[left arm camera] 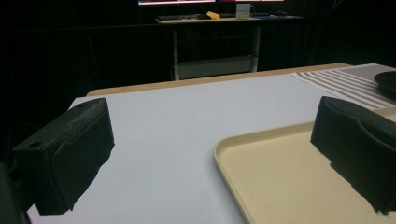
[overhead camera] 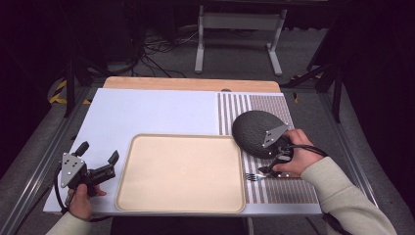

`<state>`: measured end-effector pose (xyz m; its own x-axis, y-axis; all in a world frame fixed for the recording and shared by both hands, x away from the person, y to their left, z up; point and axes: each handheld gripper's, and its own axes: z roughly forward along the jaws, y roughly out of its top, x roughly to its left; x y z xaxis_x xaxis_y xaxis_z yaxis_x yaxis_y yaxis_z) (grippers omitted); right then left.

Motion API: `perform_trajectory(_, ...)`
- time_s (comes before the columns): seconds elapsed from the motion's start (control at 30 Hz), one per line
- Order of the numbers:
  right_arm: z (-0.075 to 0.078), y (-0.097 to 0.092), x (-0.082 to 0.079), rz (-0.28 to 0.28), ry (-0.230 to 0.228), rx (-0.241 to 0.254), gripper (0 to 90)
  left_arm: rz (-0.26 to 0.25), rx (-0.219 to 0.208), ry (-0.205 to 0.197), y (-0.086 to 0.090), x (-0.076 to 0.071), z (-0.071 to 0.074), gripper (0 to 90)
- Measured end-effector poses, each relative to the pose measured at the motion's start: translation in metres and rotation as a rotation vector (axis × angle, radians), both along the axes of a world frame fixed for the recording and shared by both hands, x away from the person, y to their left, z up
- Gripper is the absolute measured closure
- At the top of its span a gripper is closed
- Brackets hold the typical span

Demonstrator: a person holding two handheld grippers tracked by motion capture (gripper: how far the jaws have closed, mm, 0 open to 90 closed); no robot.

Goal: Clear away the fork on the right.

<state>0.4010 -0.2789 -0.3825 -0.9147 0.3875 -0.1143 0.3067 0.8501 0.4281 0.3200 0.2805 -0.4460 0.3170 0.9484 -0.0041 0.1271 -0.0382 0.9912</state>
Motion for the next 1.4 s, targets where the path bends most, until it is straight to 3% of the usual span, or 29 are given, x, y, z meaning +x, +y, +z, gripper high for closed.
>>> perform_trajectory(0.3,-0.003,-0.002,0.004,0.006,0.028,-0.042,7.9,0.001,0.0,0.003,0.001,0.0,0.0,0.0)
perform_trajectory(0.57,-0.01,-0.001,0.005,0.072,0.063,-0.074,15.6,0.002,-0.001,0.001,0.001,0.0,0.0,0.0)
perform_trajectory(0.63,-0.013,-0.001,0.004,0.093,0.097,-0.113,20.3,0.002,-0.001,0.0,0.0,0.0,0.0,0.0)
perform_trajectory(0.67,-0.013,-0.001,0.004,0.093,0.097,-0.113,20.3,0.002,-0.001,0.0,0.0,0.0,0.0,0.0)
perform_trajectory(0.7,-0.017,-0.001,0.003,0.133,0.088,-0.155,24.5,0.002,-0.001,0.0,0.0,0.0,0.0,0.0)
perform_trajectory(0.8,-0.02,-0.001,0.003,0.144,0.098,-0.175,26.2,0.001,-0.001,0.0,0.001,0.0,0.001,0.0)
perform_trajectory(1.1,-0.026,-0.004,0.002,0.196,0.211,-0.296,47.8,-0.002,0.0,0.0,0.001,0.0,0.0,0.0)
perform_trajectory(1.4,-0.027,-0.004,0.003,0.27,0.252,-0.399,62.7,-0.005,0.001,0.001,0.001,0.0,0.0,0.0)
